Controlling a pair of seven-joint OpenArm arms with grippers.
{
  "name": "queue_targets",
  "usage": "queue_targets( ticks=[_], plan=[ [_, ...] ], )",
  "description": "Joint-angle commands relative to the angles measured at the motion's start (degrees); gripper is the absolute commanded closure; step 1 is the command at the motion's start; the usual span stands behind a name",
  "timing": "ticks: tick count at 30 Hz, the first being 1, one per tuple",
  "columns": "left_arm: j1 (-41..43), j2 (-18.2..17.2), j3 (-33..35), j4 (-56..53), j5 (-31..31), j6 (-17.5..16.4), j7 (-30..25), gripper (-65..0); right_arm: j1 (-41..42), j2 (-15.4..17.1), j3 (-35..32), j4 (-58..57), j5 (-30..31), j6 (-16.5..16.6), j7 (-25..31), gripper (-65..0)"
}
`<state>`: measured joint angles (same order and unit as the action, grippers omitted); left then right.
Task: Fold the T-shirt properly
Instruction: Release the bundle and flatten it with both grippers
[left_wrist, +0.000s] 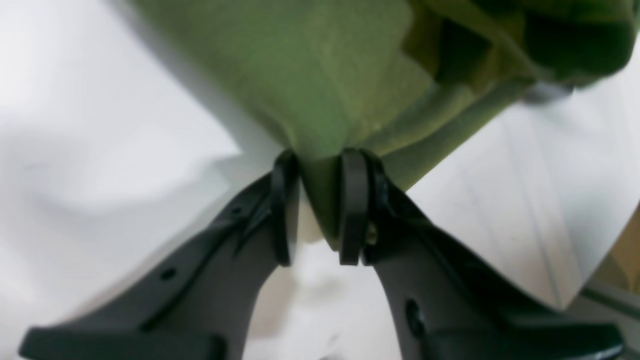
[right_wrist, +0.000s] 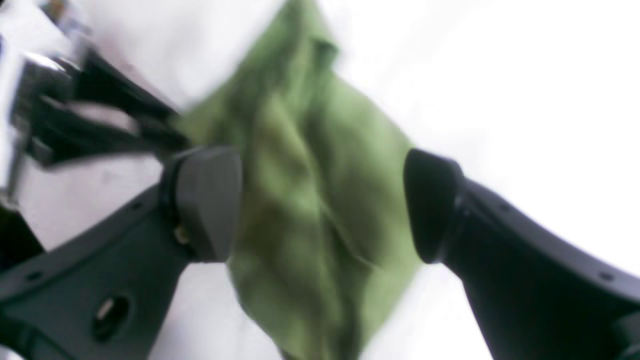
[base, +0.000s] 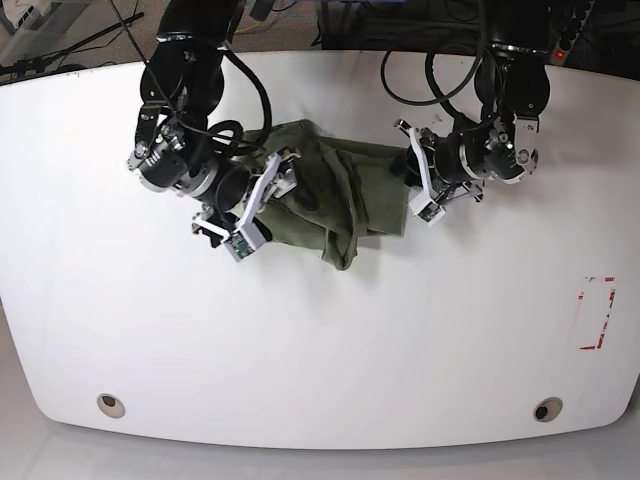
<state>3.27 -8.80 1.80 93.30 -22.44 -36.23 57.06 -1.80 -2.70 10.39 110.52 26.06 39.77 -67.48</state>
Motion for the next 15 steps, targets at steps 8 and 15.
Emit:
queue_targets(
  ticks=[8, 15],
  plan=[
    [-0.4, 0.7, -5.5, 6.4, -0.9, -0.4, -0.9, -10.8, -2.6, 2.4, -0.6, -6.7, 13.5, 0.2, 0.7, -47.4],
    [1.3, 0.6, -9.6, 9.3, -0.9, -0.4, -0.7, -10.8, -4.0, 2.1, -7.5, -9.9, 15.6, 0.2, 2.9, -47.2]
  ],
)
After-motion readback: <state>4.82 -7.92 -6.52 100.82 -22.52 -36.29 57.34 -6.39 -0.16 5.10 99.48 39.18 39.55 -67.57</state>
